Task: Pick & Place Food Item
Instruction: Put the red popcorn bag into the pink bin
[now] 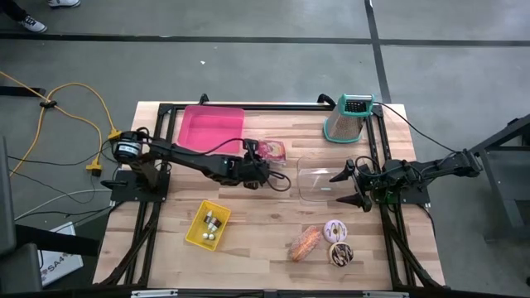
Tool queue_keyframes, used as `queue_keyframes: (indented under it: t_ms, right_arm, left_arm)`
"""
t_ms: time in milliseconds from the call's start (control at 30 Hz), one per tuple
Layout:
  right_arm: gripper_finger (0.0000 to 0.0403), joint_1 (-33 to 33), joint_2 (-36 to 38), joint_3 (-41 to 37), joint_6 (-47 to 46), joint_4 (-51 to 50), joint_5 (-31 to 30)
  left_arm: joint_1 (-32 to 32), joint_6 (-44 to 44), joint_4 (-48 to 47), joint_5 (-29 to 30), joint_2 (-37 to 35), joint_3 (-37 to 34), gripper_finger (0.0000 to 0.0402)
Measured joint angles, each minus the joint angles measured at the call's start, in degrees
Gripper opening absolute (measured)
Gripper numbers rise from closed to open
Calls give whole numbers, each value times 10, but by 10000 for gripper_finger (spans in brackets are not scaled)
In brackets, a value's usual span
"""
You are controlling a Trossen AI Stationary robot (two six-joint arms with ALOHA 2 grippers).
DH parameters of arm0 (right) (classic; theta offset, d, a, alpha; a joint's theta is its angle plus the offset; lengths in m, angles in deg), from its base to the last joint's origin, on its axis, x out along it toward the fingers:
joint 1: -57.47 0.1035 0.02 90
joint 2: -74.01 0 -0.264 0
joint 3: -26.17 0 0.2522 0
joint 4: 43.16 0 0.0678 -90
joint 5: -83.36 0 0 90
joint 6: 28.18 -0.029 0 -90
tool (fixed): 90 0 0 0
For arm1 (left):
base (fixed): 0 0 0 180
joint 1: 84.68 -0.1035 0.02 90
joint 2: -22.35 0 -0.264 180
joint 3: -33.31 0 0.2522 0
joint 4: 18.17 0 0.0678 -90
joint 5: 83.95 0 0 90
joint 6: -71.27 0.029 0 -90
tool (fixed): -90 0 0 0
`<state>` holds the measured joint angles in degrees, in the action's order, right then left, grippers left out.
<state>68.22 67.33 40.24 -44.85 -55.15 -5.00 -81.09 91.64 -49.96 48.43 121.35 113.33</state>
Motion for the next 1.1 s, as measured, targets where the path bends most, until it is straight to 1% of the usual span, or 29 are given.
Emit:
queue_keyframes:
  t_ms: [200, 467, 800, 1100]
  right_arm:
    - [348, 0, 0, 0, 0, 0, 0]
    - [348, 0, 0, 0, 0, 0, 0]
    - [348, 0, 0, 0, 0, 0, 0]
    - [348, 0, 0, 0, 0, 0, 0]
  left_arm:
    - [-1, 29, -1, 0, -23, 0, 0]
    - [-17, 56, 0, 0, -57, 0, 0]
    - [-24, 60, 1, -2, -60, 0, 0]
    - [-26, 99, 23, 14, -71, 0, 0]
